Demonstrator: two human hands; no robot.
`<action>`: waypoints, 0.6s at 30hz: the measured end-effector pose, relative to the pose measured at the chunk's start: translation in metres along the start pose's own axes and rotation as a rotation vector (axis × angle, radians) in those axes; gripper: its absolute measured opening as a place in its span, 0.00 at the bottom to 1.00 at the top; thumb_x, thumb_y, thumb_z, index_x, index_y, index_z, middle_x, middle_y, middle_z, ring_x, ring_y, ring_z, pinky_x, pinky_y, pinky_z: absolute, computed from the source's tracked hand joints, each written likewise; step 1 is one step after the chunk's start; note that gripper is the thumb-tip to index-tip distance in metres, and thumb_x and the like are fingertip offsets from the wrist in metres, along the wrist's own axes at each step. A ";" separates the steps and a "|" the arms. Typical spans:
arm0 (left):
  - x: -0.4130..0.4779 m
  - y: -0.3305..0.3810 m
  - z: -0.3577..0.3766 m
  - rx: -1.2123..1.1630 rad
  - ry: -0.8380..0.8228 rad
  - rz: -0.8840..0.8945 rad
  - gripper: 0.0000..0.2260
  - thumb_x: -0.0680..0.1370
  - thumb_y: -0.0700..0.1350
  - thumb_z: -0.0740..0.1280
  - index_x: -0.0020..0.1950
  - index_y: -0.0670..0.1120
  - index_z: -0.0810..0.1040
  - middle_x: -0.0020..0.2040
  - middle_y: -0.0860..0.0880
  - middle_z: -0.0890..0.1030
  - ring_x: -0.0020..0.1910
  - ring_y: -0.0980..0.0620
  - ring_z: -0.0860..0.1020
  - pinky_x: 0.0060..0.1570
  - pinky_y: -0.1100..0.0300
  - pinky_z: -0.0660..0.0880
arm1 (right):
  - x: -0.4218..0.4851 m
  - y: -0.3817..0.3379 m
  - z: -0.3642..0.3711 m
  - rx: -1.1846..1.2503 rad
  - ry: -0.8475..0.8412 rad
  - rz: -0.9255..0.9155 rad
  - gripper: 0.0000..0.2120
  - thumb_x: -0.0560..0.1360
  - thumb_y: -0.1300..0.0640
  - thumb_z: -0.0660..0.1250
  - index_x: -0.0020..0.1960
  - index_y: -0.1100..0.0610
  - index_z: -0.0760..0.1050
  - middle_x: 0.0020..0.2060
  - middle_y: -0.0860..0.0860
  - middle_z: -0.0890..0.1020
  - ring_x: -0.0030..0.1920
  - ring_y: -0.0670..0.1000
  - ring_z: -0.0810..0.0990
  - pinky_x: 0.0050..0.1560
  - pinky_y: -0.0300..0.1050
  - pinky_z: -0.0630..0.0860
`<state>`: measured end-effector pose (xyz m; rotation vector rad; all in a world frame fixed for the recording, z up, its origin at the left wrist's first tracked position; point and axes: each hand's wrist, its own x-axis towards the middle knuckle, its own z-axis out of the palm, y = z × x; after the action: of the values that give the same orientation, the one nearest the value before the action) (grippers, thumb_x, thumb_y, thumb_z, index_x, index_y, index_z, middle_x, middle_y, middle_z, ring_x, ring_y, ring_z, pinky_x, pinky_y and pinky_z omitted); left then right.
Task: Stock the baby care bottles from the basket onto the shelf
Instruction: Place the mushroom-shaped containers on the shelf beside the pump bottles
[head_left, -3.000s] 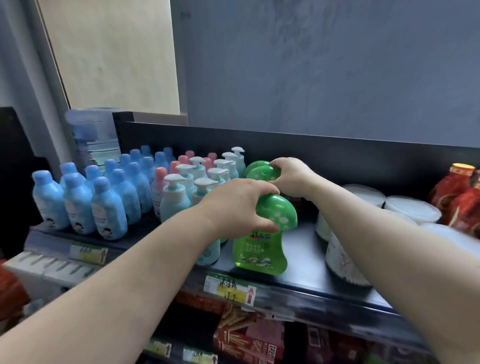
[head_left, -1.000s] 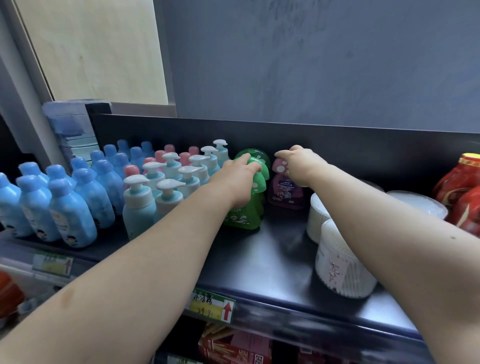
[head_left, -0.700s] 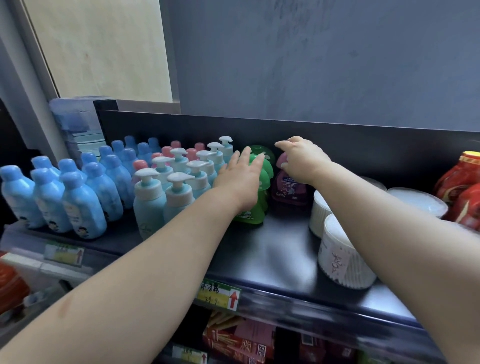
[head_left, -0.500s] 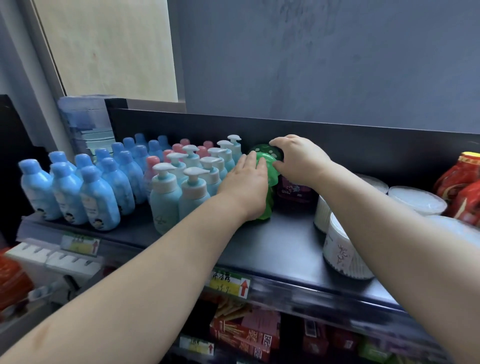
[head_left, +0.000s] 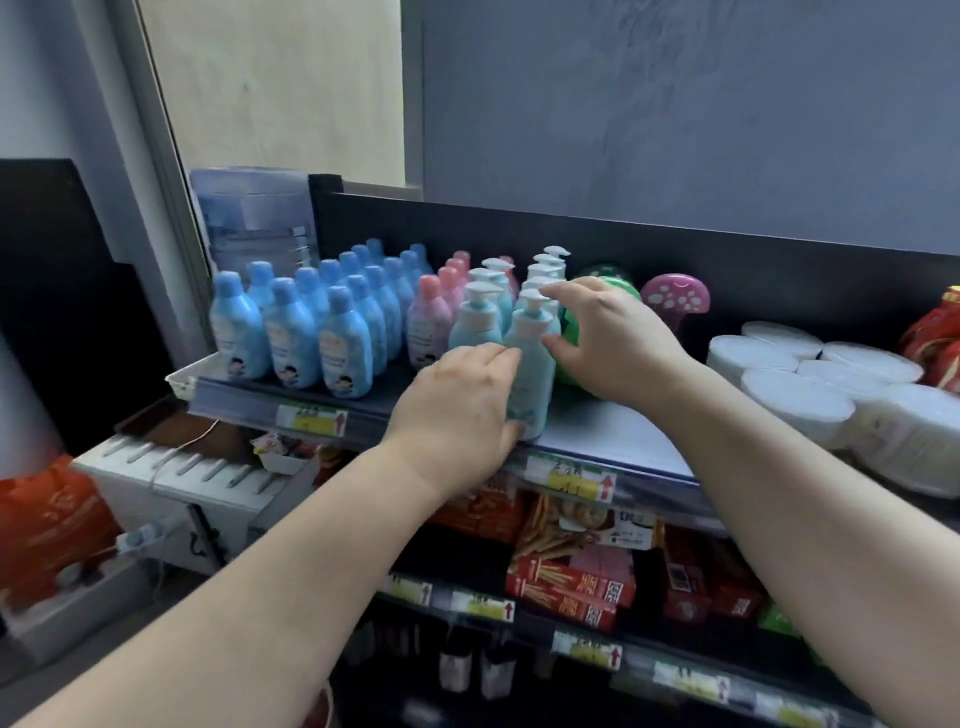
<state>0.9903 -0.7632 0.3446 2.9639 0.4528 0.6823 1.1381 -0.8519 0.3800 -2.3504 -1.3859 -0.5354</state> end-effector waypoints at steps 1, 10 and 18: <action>-0.013 -0.011 -0.005 0.019 0.013 0.004 0.30 0.76 0.54 0.66 0.75 0.48 0.61 0.72 0.51 0.67 0.71 0.50 0.64 0.70 0.55 0.62 | -0.005 -0.015 0.001 0.002 0.004 -0.009 0.25 0.76 0.51 0.66 0.72 0.52 0.67 0.67 0.51 0.73 0.65 0.55 0.72 0.61 0.46 0.69; -0.139 -0.125 -0.016 0.128 -0.009 -0.113 0.33 0.75 0.57 0.66 0.76 0.51 0.58 0.76 0.49 0.60 0.74 0.49 0.57 0.73 0.53 0.52 | -0.059 -0.163 0.051 -0.051 -0.092 -0.148 0.30 0.75 0.43 0.66 0.74 0.52 0.65 0.70 0.51 0.69 0.69 0.56 0.68 0.69 0.49 0.63; -0.257 -0.225 0.017 0.129 -0.251 -0.343 0.31 0.76 0.57 0.64 0.76 0.51 0.58 0.76 0.48 0.58 0.75 0.48 0.56 0.74 0.50 0.50 | -0.102 -0.248 0.152 -0.038 -0.351 -0.251 0.31 0.76 0.40 0.63 0.74 0.52 0.64 0.72 0.54 0.67 0.71 0.57 0.65 0.70 0.53 0.63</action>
<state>0.7166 -0.6256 0.1932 2.9170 0.9802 0.2510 0.8942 -0.7421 0.2263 -2.3962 -1.8574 -0.2187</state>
